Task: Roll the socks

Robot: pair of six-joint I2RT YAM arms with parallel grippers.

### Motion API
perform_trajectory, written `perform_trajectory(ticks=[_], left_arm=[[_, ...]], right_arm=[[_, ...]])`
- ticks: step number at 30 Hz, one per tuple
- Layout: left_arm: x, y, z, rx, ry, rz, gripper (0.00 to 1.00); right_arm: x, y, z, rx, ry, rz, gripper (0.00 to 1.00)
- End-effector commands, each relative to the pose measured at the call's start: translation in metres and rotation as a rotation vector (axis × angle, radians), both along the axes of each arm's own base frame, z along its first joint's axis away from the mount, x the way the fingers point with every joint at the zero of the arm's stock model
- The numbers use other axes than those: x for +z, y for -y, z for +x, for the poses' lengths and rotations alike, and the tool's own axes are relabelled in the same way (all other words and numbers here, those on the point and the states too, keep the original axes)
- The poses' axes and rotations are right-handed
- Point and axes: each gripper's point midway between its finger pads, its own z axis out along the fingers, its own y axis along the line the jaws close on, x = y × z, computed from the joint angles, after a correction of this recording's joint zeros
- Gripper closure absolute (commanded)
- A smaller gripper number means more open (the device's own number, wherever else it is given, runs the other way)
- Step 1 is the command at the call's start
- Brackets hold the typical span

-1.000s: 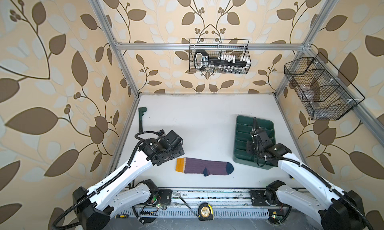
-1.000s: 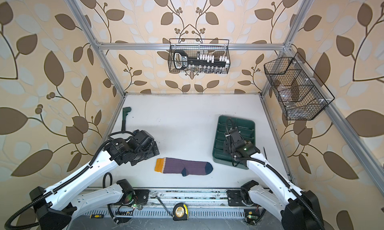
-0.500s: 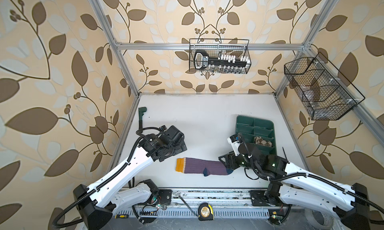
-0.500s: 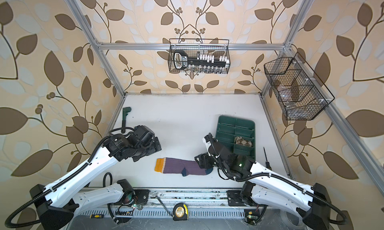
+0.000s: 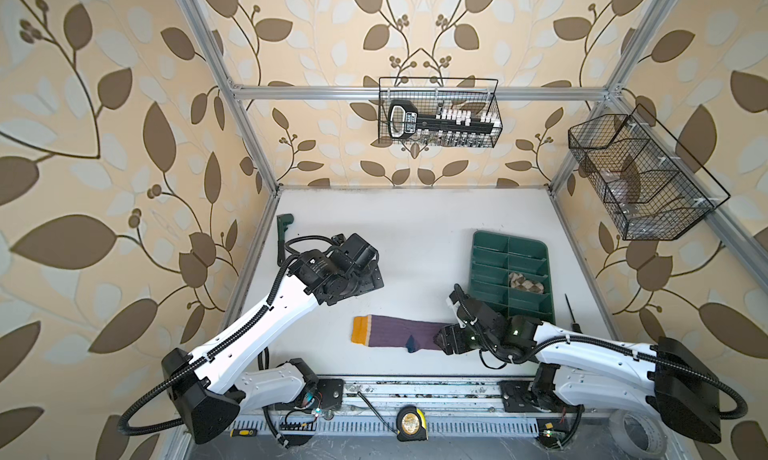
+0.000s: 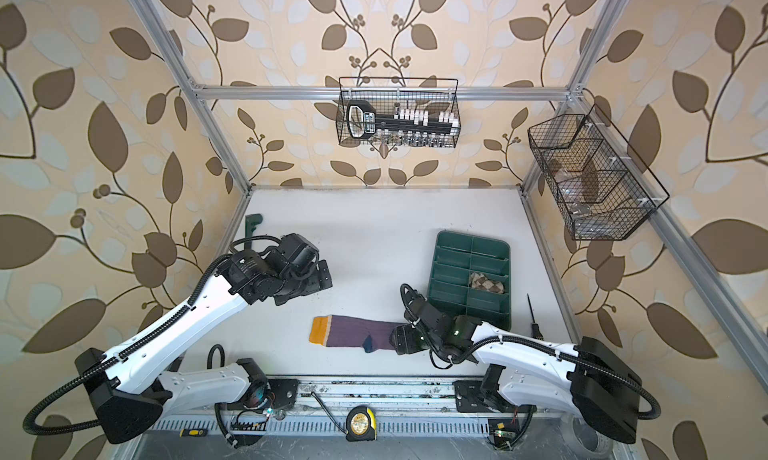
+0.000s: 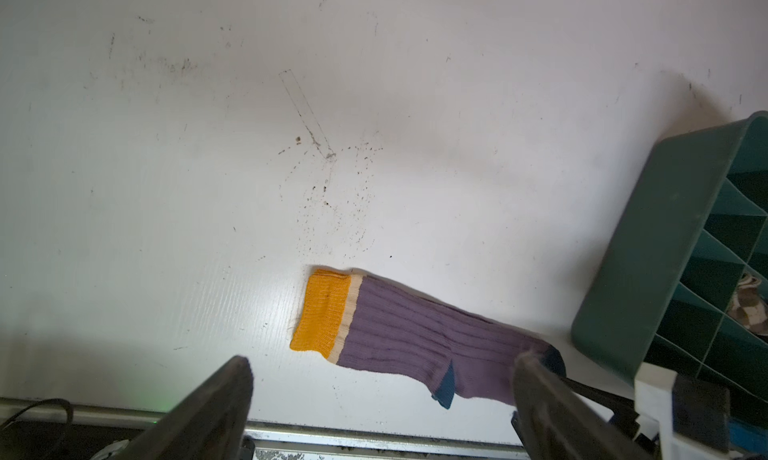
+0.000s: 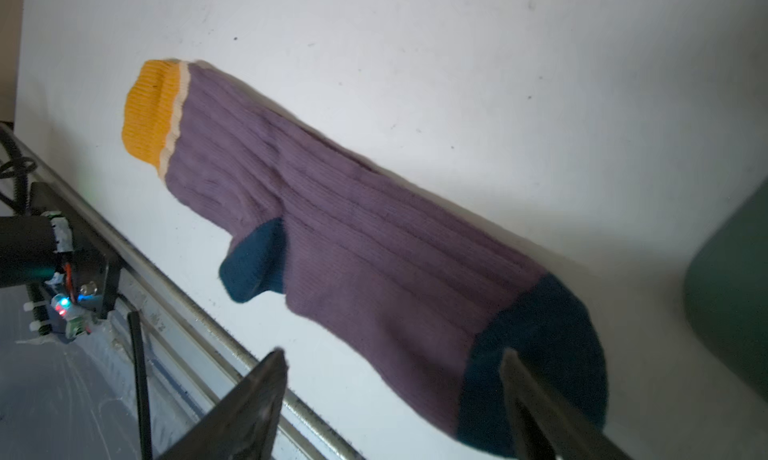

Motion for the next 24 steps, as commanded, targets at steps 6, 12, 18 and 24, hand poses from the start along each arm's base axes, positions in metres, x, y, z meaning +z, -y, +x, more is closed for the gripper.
perform_trajectory(ticks=[6, 12, 18, 24], left_arm=[[0.006, -0.024, -0.009, -0.046, 0.031, 0.108, 0.01], [0.007, -0.025, -0.015, -0.022, 0.065, 0.039, 0.01], [0.012, -0.019, -0.023, -0.06, 0.065, -0.017, 0.01], [0.014, -0.029, -0.026, -0.048, 0.083, 0.016, 0.01]], right_arm=[[-0.007, -0.01, 0.015, -0.215, -0.046, -0.018, 0.17], [-0.015, -0.014, 0.026, -0.216, -0.044, -0.084, 0.16], [-0.028, -0.026, 0.048, -0.11, -0.089, -0.209, 0.15], [-0.051, -0.046, 0.087, 0.012, -0.166, -0.231, 0.15]])
